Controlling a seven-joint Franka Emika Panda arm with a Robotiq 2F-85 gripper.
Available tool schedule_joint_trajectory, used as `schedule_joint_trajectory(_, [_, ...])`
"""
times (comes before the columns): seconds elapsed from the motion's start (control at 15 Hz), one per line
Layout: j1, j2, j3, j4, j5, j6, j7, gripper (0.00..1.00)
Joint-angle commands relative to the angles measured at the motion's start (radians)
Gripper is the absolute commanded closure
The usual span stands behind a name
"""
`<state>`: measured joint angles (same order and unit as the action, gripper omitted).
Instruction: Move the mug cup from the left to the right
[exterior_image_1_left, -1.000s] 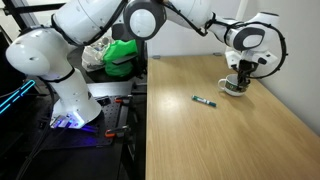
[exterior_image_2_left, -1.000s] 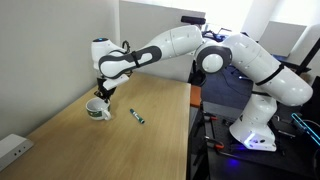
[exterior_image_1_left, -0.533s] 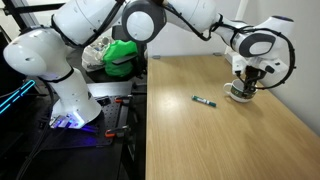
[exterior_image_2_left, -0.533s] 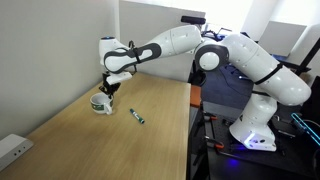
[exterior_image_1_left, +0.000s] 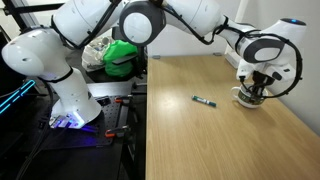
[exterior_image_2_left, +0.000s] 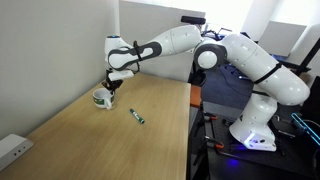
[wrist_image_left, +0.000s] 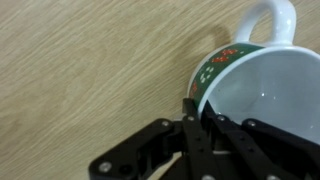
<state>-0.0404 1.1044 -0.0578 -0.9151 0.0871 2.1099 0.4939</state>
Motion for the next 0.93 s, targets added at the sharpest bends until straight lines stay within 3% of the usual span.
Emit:
schedule_joint_trajectory(0.0, [-0.011, -0.051, -0.006, -0.054, 0.016, 0.050, 0.050, 0.98])
schedule_joint_trajectory(0.87, [-0.034, -0.113, -0.064, -0.169, 0.030, 0.091, 0.158, 0.98])
